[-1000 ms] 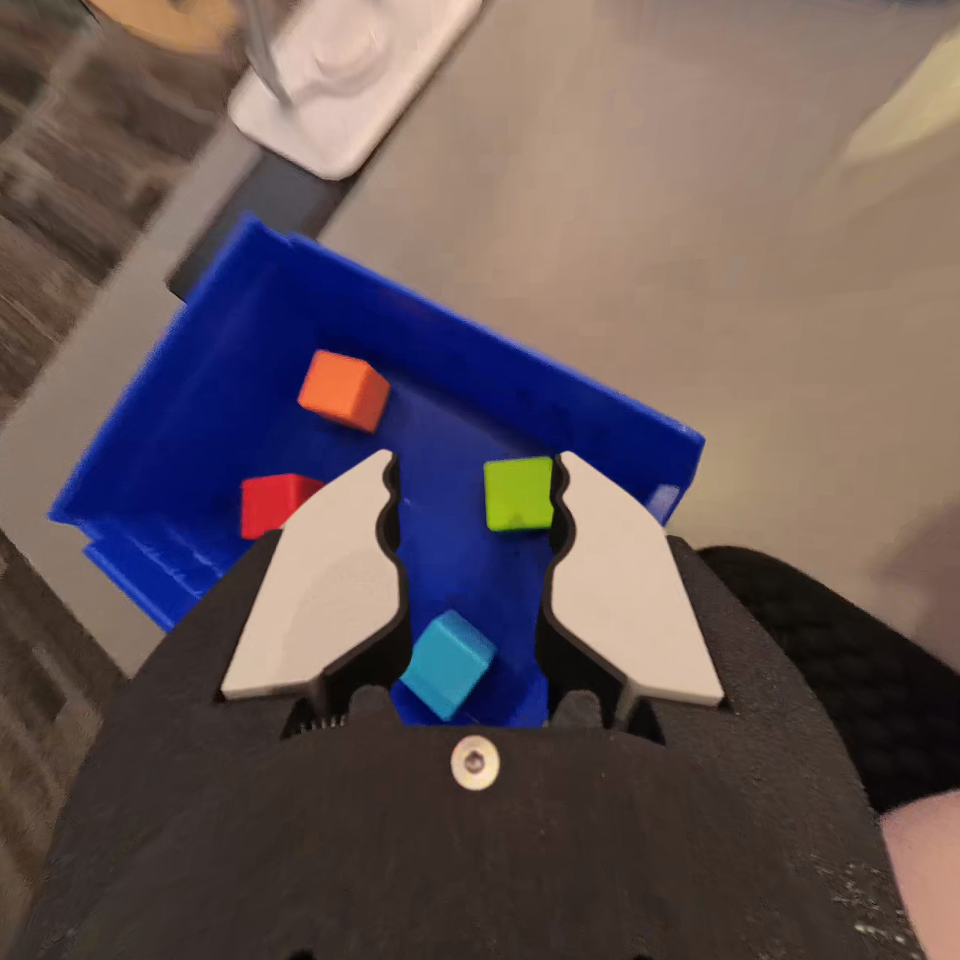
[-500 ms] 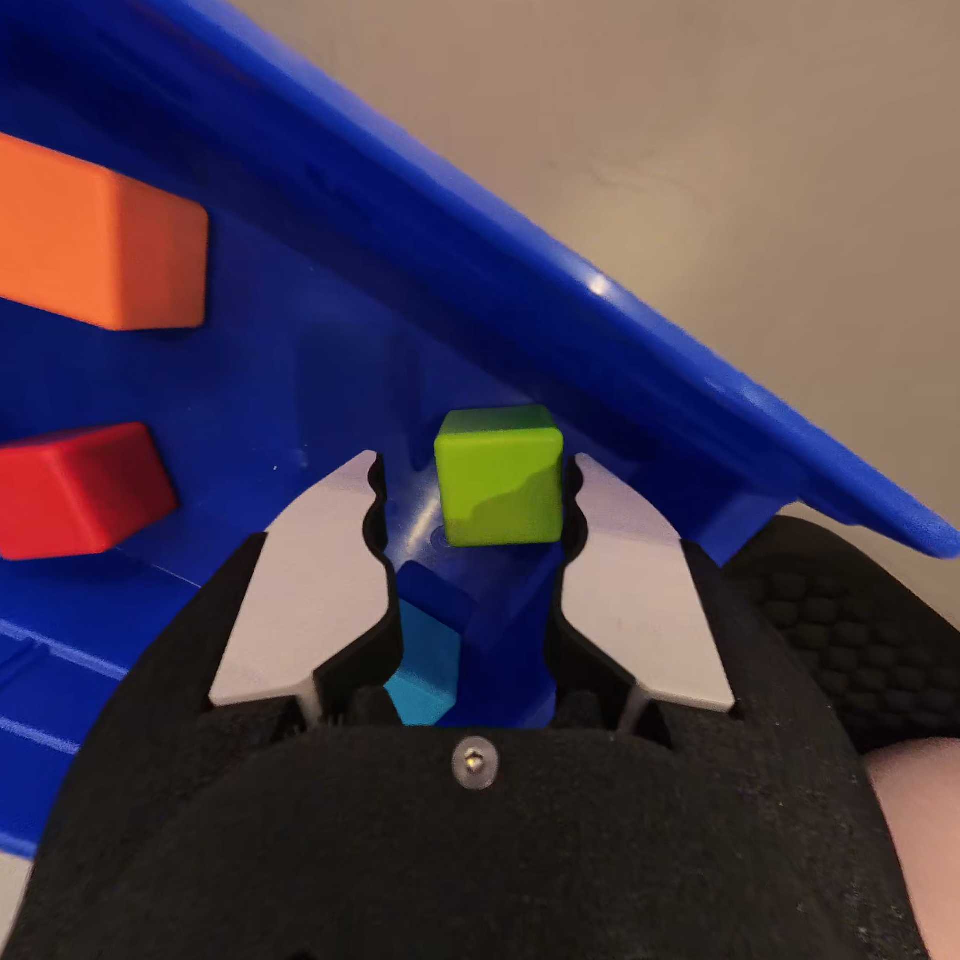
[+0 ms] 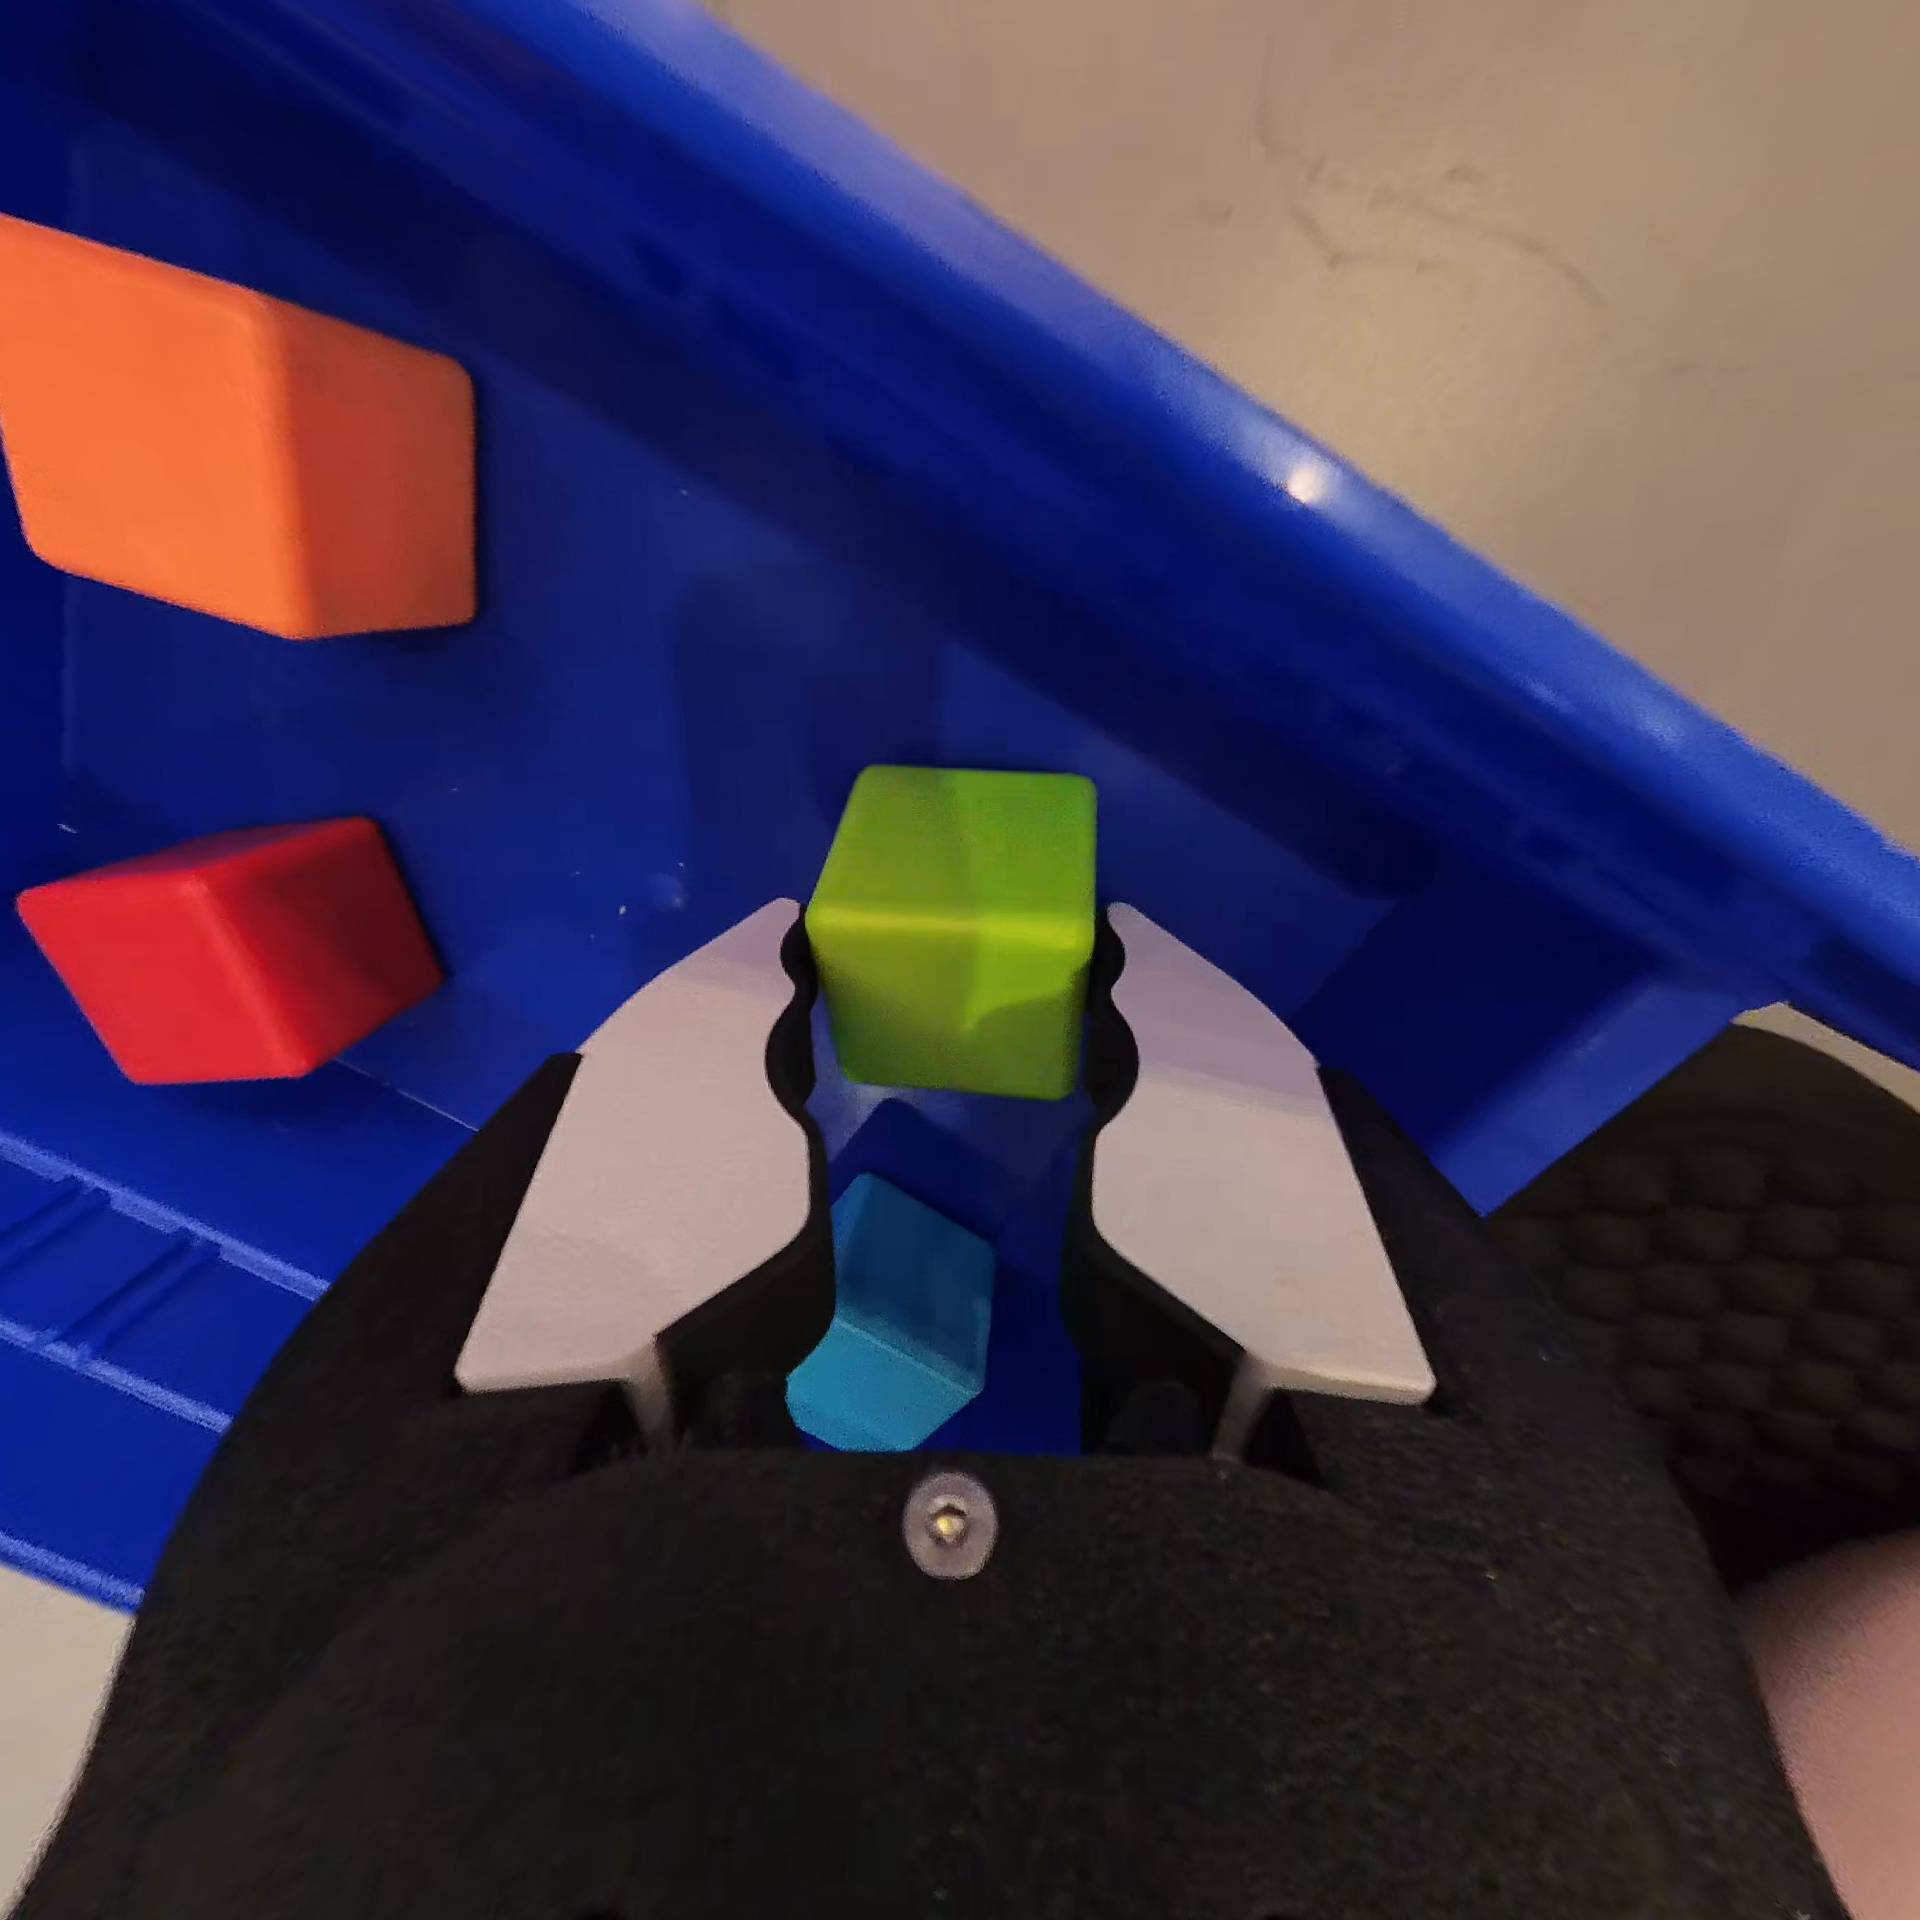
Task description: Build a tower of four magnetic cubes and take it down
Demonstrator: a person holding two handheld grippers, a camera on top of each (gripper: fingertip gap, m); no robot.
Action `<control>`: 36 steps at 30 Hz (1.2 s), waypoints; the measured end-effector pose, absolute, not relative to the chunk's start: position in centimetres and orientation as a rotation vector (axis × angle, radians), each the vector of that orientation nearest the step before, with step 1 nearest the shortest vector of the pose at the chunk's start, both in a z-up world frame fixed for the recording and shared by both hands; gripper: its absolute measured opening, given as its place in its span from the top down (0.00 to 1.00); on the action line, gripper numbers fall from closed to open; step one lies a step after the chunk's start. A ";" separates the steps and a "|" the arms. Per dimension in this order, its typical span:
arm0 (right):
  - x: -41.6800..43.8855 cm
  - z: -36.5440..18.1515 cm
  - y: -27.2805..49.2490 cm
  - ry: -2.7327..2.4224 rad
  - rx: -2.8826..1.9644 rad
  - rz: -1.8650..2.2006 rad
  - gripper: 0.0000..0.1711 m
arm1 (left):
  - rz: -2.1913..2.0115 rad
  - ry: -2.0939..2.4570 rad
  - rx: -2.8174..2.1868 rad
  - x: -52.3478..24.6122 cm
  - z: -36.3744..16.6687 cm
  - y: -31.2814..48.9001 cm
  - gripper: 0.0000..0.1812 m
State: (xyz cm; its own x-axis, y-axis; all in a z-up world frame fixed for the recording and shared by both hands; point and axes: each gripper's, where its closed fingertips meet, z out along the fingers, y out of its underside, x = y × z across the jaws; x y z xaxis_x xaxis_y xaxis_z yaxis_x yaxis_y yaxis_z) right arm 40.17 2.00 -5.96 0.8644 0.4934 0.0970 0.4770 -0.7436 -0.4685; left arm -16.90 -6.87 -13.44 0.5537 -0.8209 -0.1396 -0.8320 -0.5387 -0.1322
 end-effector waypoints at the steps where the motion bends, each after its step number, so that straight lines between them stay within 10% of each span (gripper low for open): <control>1: 40.2 -6.1 2.0 -0.710 -2.550 0.047 0.78 | 0.088 1.396 -2.593 -16.9 -13.3 -6.8 0.73; 11: 40.8 -5.9 1.5 -0.704 -2.556 0.061 0.78 | 0.153 1.146 -2.364 -17.9 -4.9 -5.8 0.73; 17: 40.8 -5.2 1.4 -0.707 -2.528 0.097 0.78 | -0.159 1.354 -1.889 -5.9 2.0 -7.7 0.73; 36: 40.6 -6.5 0.8 -0.752 -2.598 0.175 0.77 | 0.067 2.013 -2.119 9.4 -12.9 -3.4 0.73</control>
State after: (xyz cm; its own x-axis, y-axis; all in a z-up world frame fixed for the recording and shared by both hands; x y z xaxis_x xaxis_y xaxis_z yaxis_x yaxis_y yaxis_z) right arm 40.55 0.80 -6.54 0.8449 0.5349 -0.0024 0.4808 -0.7614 -0.4348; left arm 9.36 -3.42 -12.86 0.0618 -0.9814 -0.1820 -0.9913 -0.0391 -0.1257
